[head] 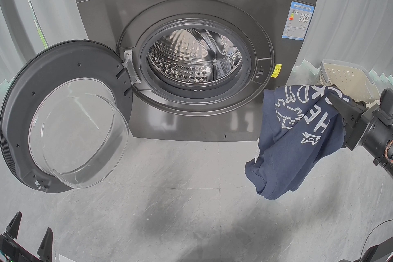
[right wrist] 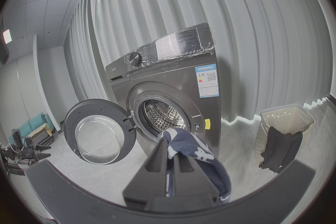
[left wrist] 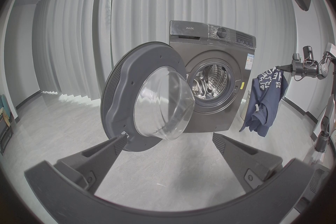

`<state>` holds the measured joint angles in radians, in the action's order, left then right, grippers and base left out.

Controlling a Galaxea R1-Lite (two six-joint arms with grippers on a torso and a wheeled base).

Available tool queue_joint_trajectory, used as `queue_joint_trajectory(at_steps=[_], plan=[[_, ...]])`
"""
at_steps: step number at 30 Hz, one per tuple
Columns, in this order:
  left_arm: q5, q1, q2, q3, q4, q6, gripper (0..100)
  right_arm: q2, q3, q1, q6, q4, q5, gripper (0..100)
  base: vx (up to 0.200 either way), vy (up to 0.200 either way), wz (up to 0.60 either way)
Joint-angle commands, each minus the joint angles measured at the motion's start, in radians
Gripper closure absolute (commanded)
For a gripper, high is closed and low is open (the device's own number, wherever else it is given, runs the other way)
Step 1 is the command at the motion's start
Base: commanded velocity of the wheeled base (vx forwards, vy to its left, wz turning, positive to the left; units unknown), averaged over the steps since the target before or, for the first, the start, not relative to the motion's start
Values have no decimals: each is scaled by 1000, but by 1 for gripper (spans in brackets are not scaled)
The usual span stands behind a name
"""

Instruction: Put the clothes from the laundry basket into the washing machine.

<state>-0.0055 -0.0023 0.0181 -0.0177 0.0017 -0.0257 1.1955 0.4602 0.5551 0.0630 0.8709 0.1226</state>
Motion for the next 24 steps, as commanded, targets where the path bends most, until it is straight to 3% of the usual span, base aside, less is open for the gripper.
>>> queue_joint_trajectory(at_steps=[1, 16, 22, 24], plan=[[-1, -1, -18, 16, 0, 0, 0, 1, 0, 0, 0, 0, 0, 100, 0, -200, 0], [-1, -1, -18, 16, 0, 0, 0, 1, -12, 2, 0, -6, -1, 100, 0, 0, 0], [-1, 1, -18, 16, 0, 0, 0, 10, -32, 20, 3, -4, -20, 100, 200, 0, 0], [1, 1, -18, 16, 0, 0, 0, 19, -32, 26, 12, 0, -24, 100, 0, 0, 0]])
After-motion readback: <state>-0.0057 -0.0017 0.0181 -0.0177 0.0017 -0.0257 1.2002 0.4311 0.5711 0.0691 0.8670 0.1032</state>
